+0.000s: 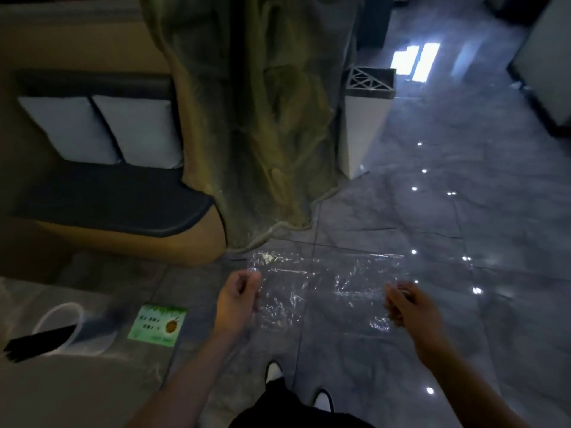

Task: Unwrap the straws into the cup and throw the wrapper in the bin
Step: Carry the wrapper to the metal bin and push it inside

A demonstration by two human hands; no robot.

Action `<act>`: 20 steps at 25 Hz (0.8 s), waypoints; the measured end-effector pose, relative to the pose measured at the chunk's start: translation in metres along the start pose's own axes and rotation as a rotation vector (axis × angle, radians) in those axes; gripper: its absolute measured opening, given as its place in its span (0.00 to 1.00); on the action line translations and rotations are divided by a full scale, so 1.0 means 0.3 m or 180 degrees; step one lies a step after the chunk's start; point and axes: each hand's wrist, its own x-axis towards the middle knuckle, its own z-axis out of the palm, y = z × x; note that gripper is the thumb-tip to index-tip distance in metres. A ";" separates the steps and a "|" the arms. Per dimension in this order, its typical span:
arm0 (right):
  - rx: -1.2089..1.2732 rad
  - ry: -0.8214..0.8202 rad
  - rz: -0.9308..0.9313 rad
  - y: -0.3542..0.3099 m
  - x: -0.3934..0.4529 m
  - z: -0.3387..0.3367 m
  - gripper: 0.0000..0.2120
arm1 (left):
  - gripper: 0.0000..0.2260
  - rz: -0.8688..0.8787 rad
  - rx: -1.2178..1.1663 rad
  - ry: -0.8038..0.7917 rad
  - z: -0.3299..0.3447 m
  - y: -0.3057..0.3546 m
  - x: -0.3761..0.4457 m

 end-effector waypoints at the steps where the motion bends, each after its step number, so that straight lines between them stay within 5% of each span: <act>1: 0.0026 0.0104 0.0009 -0.004 0.005 -0.020 0.08 | 0.06 -0.0074 -0.0092 -0.0193 0.026 0.017 0.016; 7: 0.0232 0.0678 -0.0104 -0.063 0.062 -0.069 0.08 | 0.14 -0.0084 -0.0214 -0.0757 0.189 0.088 0.146; 20: 0.0154 0.1373 -0.0080 -0.256 0.479 0.048 0.05 | 0.11 0.0543 0.0293 -0.0799 0.337 0.206 0.741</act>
